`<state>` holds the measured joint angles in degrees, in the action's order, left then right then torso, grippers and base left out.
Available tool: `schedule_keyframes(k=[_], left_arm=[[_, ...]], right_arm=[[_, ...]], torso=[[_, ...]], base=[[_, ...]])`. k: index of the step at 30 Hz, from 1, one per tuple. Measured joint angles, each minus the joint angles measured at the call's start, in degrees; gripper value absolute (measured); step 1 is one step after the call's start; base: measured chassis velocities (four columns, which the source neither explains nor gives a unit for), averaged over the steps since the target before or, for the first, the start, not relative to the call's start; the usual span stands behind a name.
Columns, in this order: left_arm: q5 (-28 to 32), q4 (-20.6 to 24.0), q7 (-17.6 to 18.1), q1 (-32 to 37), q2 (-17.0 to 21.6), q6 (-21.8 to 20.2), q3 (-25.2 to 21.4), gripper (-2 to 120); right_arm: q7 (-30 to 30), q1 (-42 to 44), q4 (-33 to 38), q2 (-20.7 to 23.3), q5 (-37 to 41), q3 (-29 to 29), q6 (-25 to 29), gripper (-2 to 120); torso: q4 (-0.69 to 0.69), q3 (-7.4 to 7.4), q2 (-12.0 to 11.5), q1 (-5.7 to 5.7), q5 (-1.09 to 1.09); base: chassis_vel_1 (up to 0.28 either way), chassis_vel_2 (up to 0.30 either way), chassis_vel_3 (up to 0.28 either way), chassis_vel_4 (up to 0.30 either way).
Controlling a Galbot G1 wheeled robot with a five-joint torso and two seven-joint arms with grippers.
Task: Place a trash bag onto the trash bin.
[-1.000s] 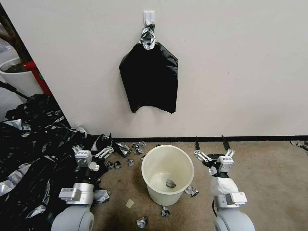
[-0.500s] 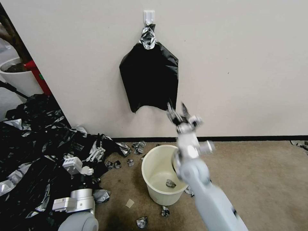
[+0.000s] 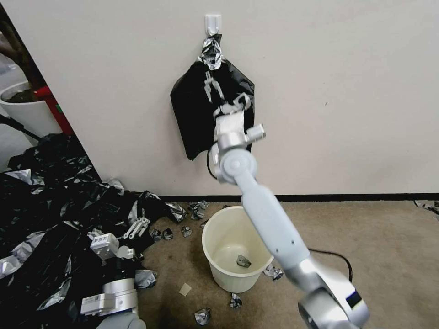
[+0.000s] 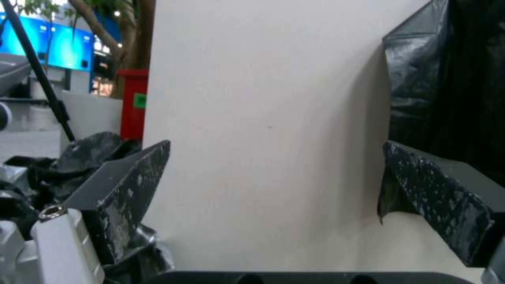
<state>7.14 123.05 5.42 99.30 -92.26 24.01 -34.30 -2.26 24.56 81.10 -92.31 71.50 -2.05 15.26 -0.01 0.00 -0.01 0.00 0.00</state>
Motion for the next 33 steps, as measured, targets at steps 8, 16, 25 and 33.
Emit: schedule_keyframes(k=[8, 16, 25, 33], left_arm=[[-1.89, 0.17, 0.18, 0.62, 0.0, 0.42, -0.2, 100], [-3.4, 0.05, 1.37, 0.88, 0.06, 0.36, -0.65, 100], [-4.04, -0.3, 1.61, 1.0, 0.09, 0.26, -0.63, 100], [-4.03, -1.15, 2.57, 0.62, 0.11, 0.26, -0.6, 100]], right_arm=[[0.36, -2.16, -0.93, 0.06, 0.31, 0.0, -0.16, 94], [0.58, -3.69, -1.11, 0.13, 0.59, 0.4, -0.48, 73], [0.67, -5.28, -3.92, 0.16, 0.45, 0.39, -0.66, 71], [1.28, -5.36, -5.84, 0.2, -0.45, -0.18, -0.7, 52]], torso=[[0.0, -0.01, 0.0, 0.0, 0.0], [0.01, -0.01, 0.0, 0.0, 0.0], [0.01, -0.01, 0.01, 0.0, 0.0], [0.01, -0.01, 0.01, 0.0, 0.0]], base=[[0.0, 0.0, 0.0, 0.0], [0.0, 0.0, 0.0, 0.0], [0.0, 0.0, 0.0, 0.0], [0.0, 0.0, 0.0, 0.0]])
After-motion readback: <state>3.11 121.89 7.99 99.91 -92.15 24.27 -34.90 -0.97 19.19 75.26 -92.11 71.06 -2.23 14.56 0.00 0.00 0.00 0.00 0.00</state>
